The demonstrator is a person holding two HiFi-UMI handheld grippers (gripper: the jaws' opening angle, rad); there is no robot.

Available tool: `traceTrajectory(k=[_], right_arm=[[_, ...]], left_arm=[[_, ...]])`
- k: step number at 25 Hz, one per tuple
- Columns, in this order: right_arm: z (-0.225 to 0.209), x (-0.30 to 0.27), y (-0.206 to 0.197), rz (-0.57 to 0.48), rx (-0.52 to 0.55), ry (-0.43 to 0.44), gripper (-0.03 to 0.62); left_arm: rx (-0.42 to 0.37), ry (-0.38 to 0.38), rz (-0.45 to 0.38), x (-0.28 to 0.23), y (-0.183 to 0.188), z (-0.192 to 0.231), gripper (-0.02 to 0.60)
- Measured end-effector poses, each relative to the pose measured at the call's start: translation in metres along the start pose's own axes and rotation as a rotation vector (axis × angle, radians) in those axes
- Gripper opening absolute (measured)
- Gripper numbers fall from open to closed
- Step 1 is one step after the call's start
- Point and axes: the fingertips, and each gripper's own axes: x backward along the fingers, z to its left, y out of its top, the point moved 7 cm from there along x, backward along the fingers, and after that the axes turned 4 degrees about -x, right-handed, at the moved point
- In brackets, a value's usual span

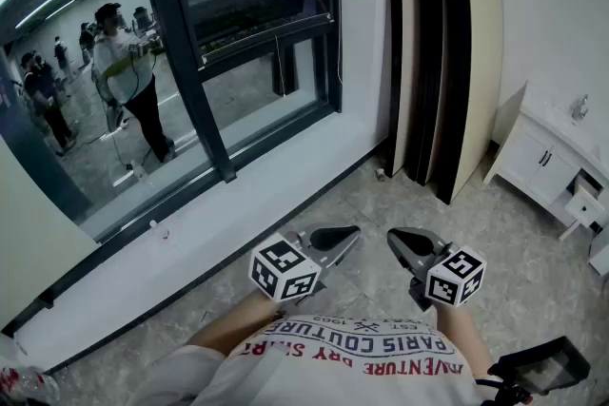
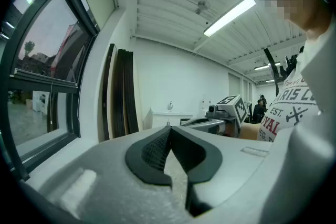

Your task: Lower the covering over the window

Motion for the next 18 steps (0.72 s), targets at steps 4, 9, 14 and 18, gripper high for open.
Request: traceTrajectory(k=[4, 9, 14, 18], right_arm=[[-0.0084, 0.0028, -0.0039, -0.005, -0.014, -0.014, 0.005], [-0.0099, 0.0049, -0.0086, 0.0, -0.016, -0.021, 0.005], [-0.005, 0.0032, -0.005, 0.006, 0.007, -0.027, 0.005], [-0.0028, 0.0004, -0.0032, -0.014, -0.031, -0.011, 0.005]], left_arm=[[0.003, 0.0, 0.006, -0.0064, -0.0031, 0.0015, 0.003], [0.006, -0.001, 0.01, -0.0111, -0.0041, -0.0004, 0.003], [-0.009, -0.01, 0.02, -0.0094, -0.002, -0.0037, 0.003], [-0.003, -0.01, 0.009, -0.0042, 0.0002, -0.0028, 0.003]])
